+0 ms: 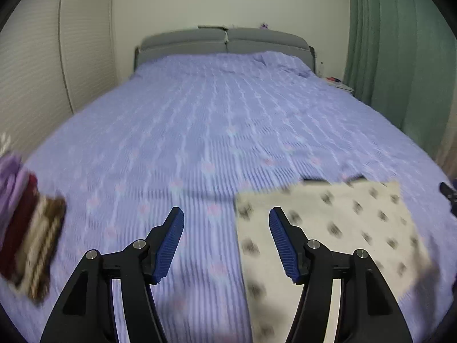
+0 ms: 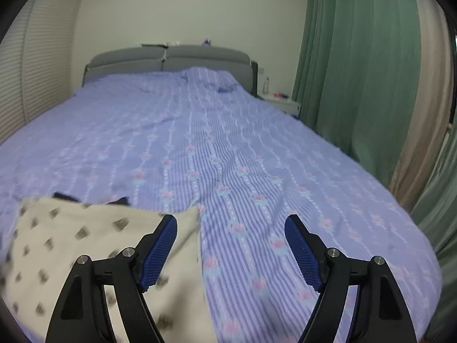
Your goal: Fold small clothes
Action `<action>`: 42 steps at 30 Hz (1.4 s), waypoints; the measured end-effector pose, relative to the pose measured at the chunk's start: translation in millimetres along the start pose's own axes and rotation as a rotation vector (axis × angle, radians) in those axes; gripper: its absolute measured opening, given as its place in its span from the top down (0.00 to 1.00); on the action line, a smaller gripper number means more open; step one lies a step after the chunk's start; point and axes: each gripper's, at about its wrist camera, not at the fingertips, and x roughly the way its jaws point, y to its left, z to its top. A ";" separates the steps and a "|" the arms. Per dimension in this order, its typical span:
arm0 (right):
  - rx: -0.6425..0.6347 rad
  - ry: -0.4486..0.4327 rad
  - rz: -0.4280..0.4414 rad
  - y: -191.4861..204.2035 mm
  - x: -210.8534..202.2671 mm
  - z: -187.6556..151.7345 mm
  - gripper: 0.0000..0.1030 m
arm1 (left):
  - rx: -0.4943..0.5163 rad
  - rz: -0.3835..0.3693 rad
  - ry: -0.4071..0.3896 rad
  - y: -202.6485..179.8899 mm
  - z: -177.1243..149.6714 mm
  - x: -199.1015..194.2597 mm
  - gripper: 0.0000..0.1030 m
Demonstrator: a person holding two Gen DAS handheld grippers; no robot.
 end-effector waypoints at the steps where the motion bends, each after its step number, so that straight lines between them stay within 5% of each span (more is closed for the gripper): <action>1: -0.011 -0.003 0.001 2.3 -13.3 -4.3 0.24 | -0.010 -0.024 0.026 1.6 -11.5 -9.9 0.40; 6: -0.043 0.015 0.066 16.6 -61.9 -34.0 0.24 | -0.048 -0.041 0.100 -7.1 -51.2 -37.8 0.41; 10: -0.014 0.027 0.122 28.6 -87.4 -61.2 0.24 | -0.204 -0.075 0.079 -10.5 -74.3 -56.9 0.41; 17: 0.020 0.074 0.201 44.4 -105.8 -100.0 0.24 | -0.285 -0.171 0.144 -19.3 -127.1 -62.0 0.41; 24: 0.047 0.093 0.237 59.4 -113.9 -119.2 0.24 | -0.478 -0.383 0.200 -8.6 -170.7 -39.3 0.42; 28: 0.063 0.116 0.265 68.5 -111.5 -122.6 0.24 | -0.515 -0.461 0.210 -11.8 -178.2 -16.5 0.42; 42: 0.128 0.181 0.319 86.5 -82.8 -119.0 0.24 | -0.573 -0.556 0.075 -10.3 -159.0 26.5 0.41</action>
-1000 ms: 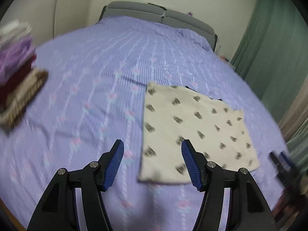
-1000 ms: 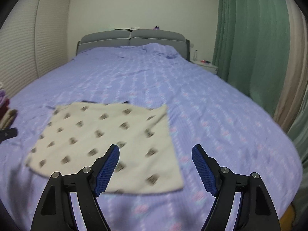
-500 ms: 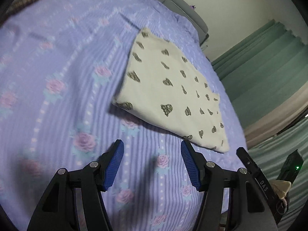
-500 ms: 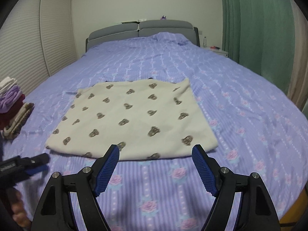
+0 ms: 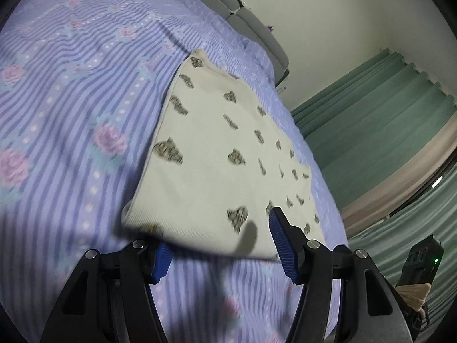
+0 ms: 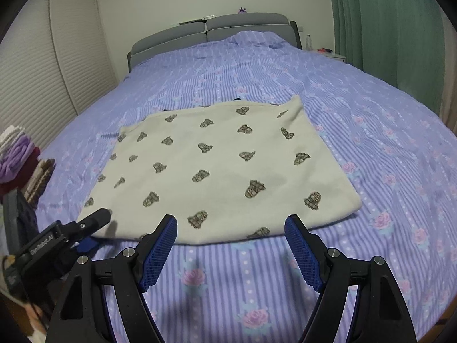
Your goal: Fold small clothes
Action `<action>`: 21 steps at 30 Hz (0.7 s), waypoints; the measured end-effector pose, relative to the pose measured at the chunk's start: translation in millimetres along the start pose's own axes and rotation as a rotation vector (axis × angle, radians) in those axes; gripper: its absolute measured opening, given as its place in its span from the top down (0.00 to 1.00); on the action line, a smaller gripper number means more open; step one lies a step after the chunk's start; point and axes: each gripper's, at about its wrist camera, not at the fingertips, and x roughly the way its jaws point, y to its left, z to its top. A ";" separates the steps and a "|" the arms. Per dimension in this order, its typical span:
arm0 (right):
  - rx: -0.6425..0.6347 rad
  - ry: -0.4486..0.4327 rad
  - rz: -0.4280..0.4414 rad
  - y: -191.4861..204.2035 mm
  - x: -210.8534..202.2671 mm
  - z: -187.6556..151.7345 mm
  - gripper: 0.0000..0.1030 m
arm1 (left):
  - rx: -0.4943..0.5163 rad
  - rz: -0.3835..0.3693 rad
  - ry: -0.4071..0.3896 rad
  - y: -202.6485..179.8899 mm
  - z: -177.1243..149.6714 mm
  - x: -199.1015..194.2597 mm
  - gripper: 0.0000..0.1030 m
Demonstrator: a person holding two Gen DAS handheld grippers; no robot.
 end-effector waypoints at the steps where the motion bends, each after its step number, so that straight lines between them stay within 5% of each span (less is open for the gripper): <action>1: 0.004 -0.006 0.001 0.9 1.6 2.3 0.24 | -0.008 -0.004 -0.007 -0.5 3.2 3.2 0.41; 4: 0.005 -0.004 -0.002 4.4 7.1 8.1 0.24 | -0.013 -0.013 -0.021 -3.6 11.1 9.9 0.42; 8: 0.007 -0.002 0.006 9.2 16.4 14.9 0.24 | -0.003 0.022 -0.016 -7.2 21.4 18.9 0.69; 12: 0.013 -0.007 0.039 9.5 27.4 23.9 0.26 | 0.053 0.067 -0.002 -19.0 27.4 19.9 0.79; 16: -0.003 -0.001 0.080 3.6 41.2 34.5 0.57 | 0.253 0.191 -0.014 -54.7 27.7 18.6 0.81; 19: 0.015 0.042 0.202 -1.8 57.3 41.1 0.84 | 0.335 0.205 -0.011 -77.5 30.6 21.0 0.83; 21: 0.020 0.066 0.252 -1.4 66.8 42.0 0.88 | 0.379 0.211 -0.008 -88.8 31.9 22.5 0.84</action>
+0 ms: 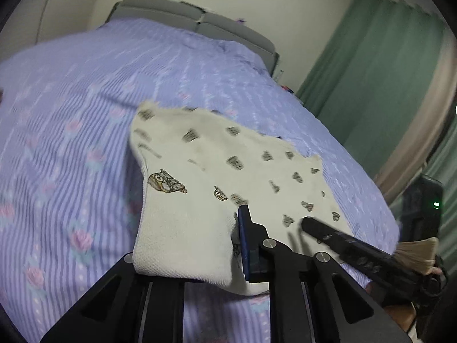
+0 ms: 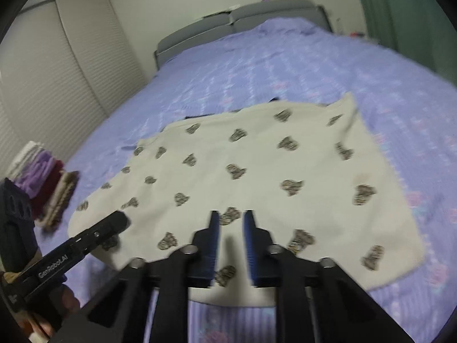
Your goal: Fold small clothes
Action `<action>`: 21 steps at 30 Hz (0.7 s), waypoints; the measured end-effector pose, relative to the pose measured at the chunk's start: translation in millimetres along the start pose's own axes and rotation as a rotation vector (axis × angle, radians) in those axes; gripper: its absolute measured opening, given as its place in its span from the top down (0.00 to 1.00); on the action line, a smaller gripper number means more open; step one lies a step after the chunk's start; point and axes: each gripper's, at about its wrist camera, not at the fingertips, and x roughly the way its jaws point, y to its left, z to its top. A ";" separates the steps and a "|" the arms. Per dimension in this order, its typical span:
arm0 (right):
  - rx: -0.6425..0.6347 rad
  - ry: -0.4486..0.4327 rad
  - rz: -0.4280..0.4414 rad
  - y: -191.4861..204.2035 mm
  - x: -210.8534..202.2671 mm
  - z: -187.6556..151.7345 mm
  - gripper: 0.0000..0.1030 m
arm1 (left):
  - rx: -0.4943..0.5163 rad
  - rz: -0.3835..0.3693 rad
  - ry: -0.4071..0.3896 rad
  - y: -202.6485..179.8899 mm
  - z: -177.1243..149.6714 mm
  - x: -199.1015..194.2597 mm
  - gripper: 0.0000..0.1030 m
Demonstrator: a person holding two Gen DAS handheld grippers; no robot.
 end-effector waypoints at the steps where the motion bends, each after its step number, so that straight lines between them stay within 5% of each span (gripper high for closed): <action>1: -0.005 0.015 0.013 0.4 5.1 -0.5 0.89 | 0.037 0.013 0.003 -8.3 3.6 1.7 0.84; 12: -0.001 0.072 0.090 -7.0 24.5 -1.2 0.89 | 0.312 -0.006 0.041 -78.5 28.4 20.9 0.85; 21: 0.065 -0.102 -0.168 -90.3 -59.9 7.7 0.89 | 0.594 -0.001 0.141 -175.2 11.1 83.0 0.85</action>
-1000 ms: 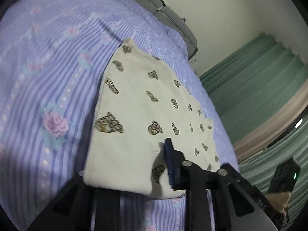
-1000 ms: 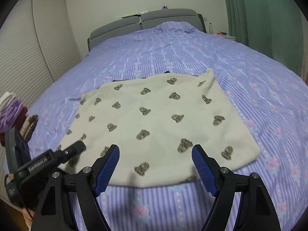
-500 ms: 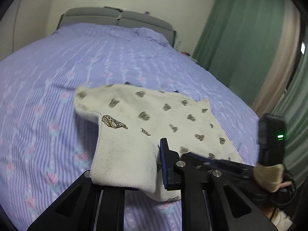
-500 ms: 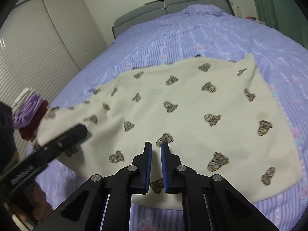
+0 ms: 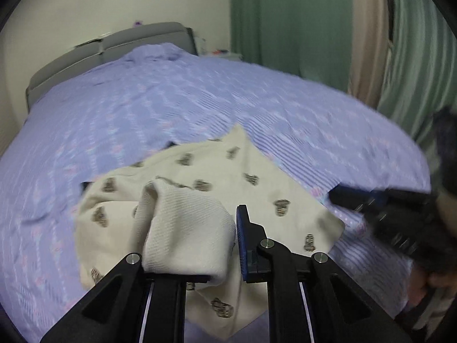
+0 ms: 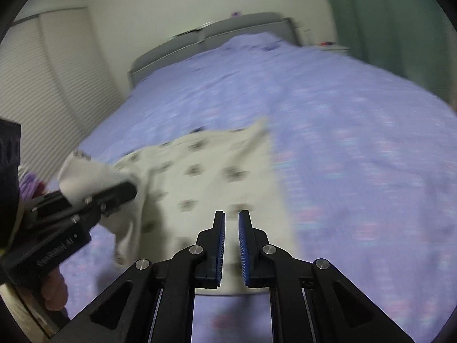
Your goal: Fold small clothes
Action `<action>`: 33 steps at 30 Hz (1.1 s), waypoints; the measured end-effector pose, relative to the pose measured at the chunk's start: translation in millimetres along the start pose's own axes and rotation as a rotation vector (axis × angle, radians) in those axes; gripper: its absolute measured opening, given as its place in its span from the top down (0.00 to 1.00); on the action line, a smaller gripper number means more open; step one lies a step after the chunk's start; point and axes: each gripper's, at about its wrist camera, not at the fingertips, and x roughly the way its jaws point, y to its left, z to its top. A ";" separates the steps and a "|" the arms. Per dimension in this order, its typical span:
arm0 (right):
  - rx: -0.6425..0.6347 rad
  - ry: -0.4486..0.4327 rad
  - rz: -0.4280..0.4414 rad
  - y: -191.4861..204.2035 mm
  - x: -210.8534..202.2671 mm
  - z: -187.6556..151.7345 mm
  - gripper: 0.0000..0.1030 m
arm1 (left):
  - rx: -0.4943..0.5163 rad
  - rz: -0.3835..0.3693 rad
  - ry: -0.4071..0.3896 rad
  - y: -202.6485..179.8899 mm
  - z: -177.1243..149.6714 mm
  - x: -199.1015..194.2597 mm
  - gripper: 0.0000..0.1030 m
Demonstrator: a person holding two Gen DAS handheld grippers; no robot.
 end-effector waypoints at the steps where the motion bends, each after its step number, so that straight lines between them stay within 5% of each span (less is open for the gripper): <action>1: 0.015 -0.010 -0.029 -12.2 -5.7 -1.0 0.89 | 0.019 -0.003 0.005 -6.6 1.3 3.9 0.85; 7: 0.105 -0.023 -0.069 -56.7 -19.7 -9.0 0.89 | 0.111 0.013 0.080 -41.5 -12.0 31.8 0.81; 11: 0.080 -0.024 -0.103 -59.9 -24.7 -11.3 0.89 | 0.090 -0.067 0.070 -41.9 -17.7 26.5 0.43; 18: 0.058 -0.057 -0.118 -53.4 -43.5 -3.0 0.83 | 0.007 -0.148 -0.021 -27.9 -30.7 -25.5 0.16; 24: -0.051 -0.083 -0.042 -15.3 -55.3 0.0 0.65 | -0.152 -0.155 -0.067 12.5 -65.5 -81.9 0.16; 27: -0.127 -0.078 0.005 10.0 -54.6 -2.3 0.44 | -0.265 -0.111 -0.098 58.3 -85.3 -96.2 0.16; 30: -0.239 -0.076 0.024 39.0 -52.7 -10.3 0.43 | -0.363 -0.073 -0.098 105.6 -92.5 -91.4 0.18; 33: -0.285 -0.041 0.018 55.0 -46.5 -19.3 0.43 | -0.434 -0.139 -0.099 146.0 -86.1 -77.0 0.18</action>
